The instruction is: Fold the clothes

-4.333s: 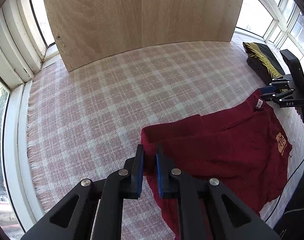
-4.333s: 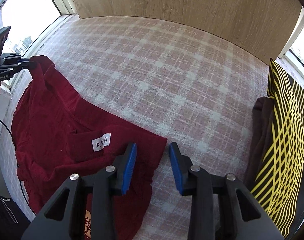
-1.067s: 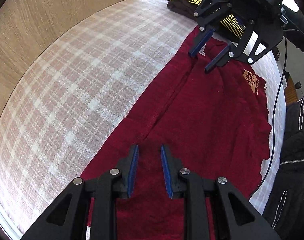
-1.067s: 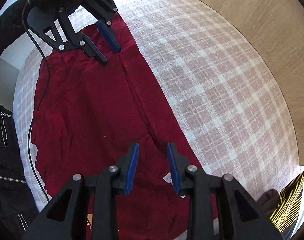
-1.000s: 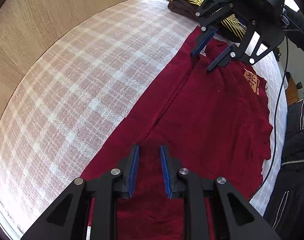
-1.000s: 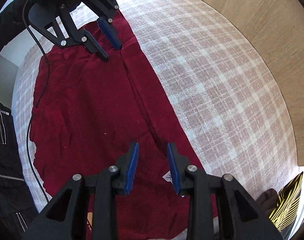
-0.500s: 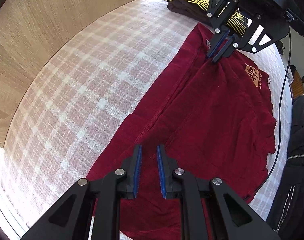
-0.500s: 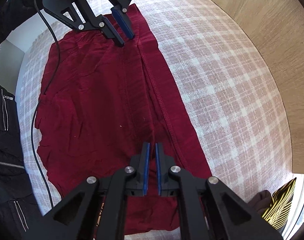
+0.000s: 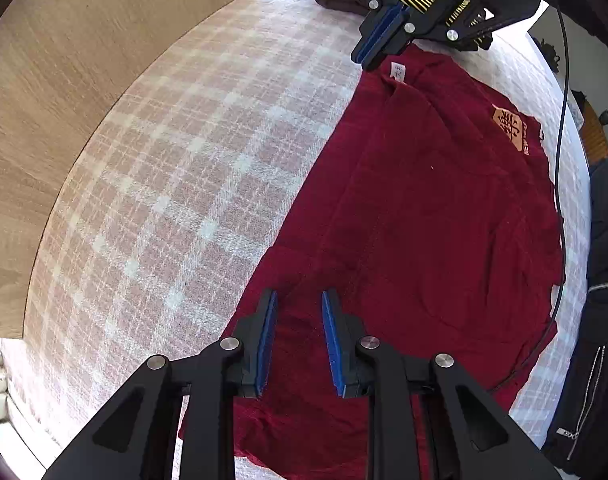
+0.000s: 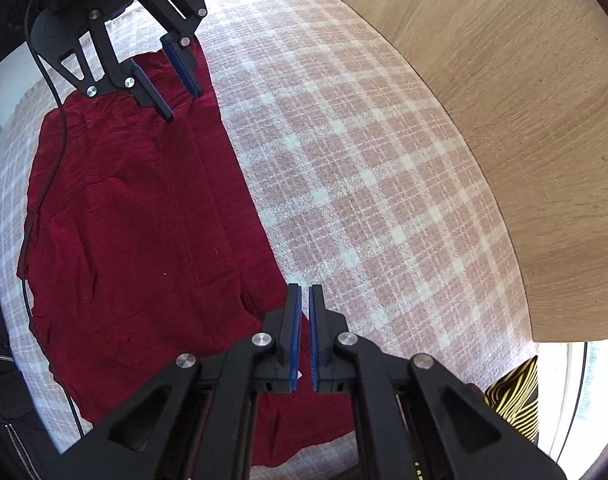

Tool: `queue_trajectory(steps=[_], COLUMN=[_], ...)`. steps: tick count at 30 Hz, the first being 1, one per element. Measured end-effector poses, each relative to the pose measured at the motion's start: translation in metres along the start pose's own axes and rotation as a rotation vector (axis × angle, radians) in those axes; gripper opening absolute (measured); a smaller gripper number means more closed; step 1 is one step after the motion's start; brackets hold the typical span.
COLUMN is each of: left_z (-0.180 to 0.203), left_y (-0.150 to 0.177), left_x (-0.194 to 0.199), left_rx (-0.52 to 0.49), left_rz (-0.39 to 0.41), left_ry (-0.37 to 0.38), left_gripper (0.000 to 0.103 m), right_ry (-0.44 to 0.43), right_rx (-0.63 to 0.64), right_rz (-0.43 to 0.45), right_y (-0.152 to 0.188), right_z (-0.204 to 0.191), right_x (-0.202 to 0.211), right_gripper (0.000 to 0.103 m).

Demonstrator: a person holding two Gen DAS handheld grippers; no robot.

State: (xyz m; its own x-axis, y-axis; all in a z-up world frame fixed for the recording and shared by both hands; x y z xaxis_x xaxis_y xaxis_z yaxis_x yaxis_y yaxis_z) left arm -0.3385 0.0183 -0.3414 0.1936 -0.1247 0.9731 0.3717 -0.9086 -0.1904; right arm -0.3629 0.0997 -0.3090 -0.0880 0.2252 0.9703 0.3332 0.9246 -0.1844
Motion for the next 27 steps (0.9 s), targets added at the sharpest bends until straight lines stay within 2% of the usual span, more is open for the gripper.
queue_trajectory(steps=[1, 3, 4, 5, 6, 7, 8, 9, 11, 12, 14, 15, 17, 19, 21, 23, 25, 27], left_z=[0.001, -0.002, -0.003, -0.005, -0.007, -0.008, -0.01, -0.016, -0.034, -0.043, -0.061, -0.064, -0.065, -0.056, -0.033, 0.002, 0.029, 0.034], left_y=[0.0, -0.002, -0.003, -0.005, -0.006, -0.006, -0.006, -0.005, -0.001, 0.001, 0.011, 0.016, 0.027, 0.04, 0.051, 0.059, 0.066, 0.056], left_x=[-0.002, -0.003, -0.004, -0.004, -0.004, -0.003, -0.002, -0.002, 0.0, 0.001, 0.006, 0.014, 0.035, 0.058, 0.07, 0.06, 0.052, 0.035], left_rx=[-0.019, -0.03, -0.036, -0.034, -0.029, -0.028, -0.024, -0.002, 0.08, 0.117, 0.177, 0.204, 0.245, 0.288, 0.307, 0.308, 0.306, 0.322], left_rz=[-0.013, -0.018, -0.021, -0.018, -0.013, -0.006, 0.0, 0.007, -0.001, -0.005, -0.028, -0.018, 0.023, 0.08, 0.119, 0.106, 0.086, 0.078], left_ry=[-0.003, 0.0, 0.002, 0.001, -0.002, -0.005, -0.011, -0.024, -0.048, -0.061, -0.143, -0.15, -0.146, -0.116, -0.077, -0.044, -0.025, -0.002], left_gripper=[0.024, 0.024, 0.024, 0.024, 0.021, 0.019, 0.018, 0.011, 0.011, 0.012, 0.011, 0.009, 0.014, 0.028, 0.033, 0.033, 0.033, 0.033], right_ry=[-0.025, -0.002, 0.017, 0.042, 0.06, 0.053, 0.041, 0.04, 0.055, 0.109, 0.169, 0.196, 0.144, 0.044, 0.019, 0.001, -0.019, -0.056], right_rx=[0.018, 0.067, 0.084, 0.095, 0.097, 0.093, 0.087, 0.064, 0.023, 0.003, -0.035, -0.054, -0.099, -0.116, -0.109, -0.099, -0.119, -0.173], right_rz=[0.017, 0.05, 0.045, 0.033, 0.019, 0.009, 0.0, -0.012, -0.034, -0.055, -0.061, -0.061, 0.026, 0.11, 0.111, 0.102, 0.072, 0.071], right_y=[0.001, 0.001, 0.002, 0.003, 0.003, 0.004, 0.005, 0.006, 0.009, 0.012, 0.016, 0.019, 0.02, 0.023, 0.029, 0.036, 0.041, 0.04], right_z=[-0.004, -0.011, -0.012, -0.01, -0.007, -0.007, -0.007, -0.003, 0.006, 0.014, 0.021, 0.024, 0.008, -0.02, -0.042, -0.064, -0.067, -0.061], right_x=[0.002, 0.01, 0.012, 0.012, 0.01, 0.008, 0.006, 0.002, -0.007, -0.011, -0.009, -0.007, 0.012, 0.029, 0.022, 0.013, -0.004, -0.013], right_gripper=[0.004, 0.008, 0.02, 0.039, 0.046, 0.049, 0.049, 0.049, 0.049, 0.048, 0.048, 0.048, 0.048, 0.048, 0.048, 0.048, 0.048, 0.048])
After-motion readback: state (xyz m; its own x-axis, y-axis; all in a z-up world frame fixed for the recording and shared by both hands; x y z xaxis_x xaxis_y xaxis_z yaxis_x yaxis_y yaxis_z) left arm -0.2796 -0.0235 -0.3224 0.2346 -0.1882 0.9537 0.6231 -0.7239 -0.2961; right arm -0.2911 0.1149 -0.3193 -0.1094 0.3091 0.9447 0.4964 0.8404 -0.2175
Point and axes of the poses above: each gripper's, at about its wrist camera, not at the fingertips, and x roughly against the way its jaws point, z to its right, y to its underside, the point moved 7 cm from there along -x, roughly the way its jaws point, and after that the axes turned 10 degrees about -y, right-handed, at the moved point
